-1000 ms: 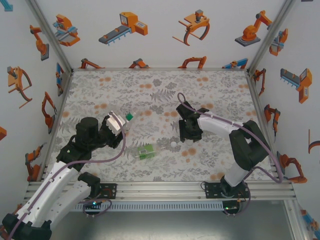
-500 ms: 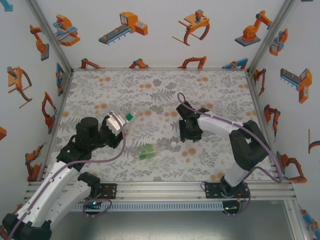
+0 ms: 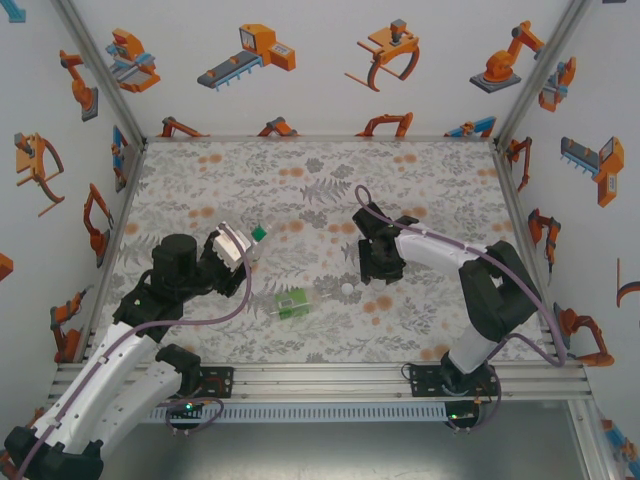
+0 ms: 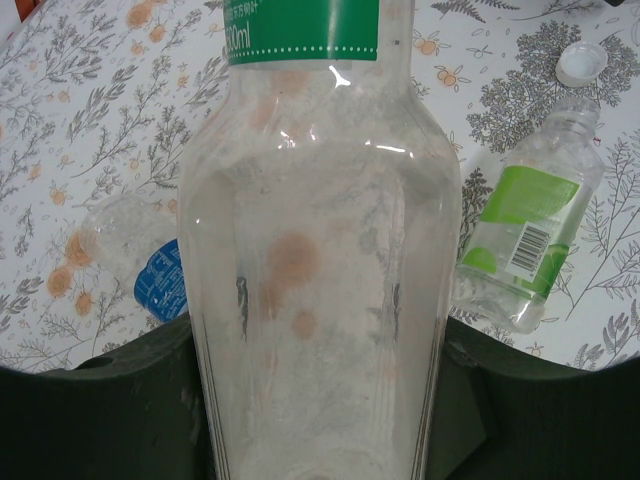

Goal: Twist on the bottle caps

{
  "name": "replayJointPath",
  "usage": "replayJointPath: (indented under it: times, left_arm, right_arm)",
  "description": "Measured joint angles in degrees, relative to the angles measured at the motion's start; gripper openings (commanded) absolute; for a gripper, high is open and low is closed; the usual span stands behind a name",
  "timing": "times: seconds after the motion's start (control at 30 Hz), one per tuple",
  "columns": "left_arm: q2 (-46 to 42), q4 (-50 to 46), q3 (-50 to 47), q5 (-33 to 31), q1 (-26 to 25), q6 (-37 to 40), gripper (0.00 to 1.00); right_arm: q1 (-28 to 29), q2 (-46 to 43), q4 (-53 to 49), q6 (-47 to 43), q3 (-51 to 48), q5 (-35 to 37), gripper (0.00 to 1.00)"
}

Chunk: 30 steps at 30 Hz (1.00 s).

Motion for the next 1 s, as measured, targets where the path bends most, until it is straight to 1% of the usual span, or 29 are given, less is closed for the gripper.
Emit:
replayJointPath:
  times: [1.0]
  left_arm:
    - [0.1, 0.0, 0.0, 0.0, 0.0, 0.0, 0.02]
  right_arm:
    - [0.0, -0.3, 0.6, 0.0, -0.7, -0.2, 0.51]
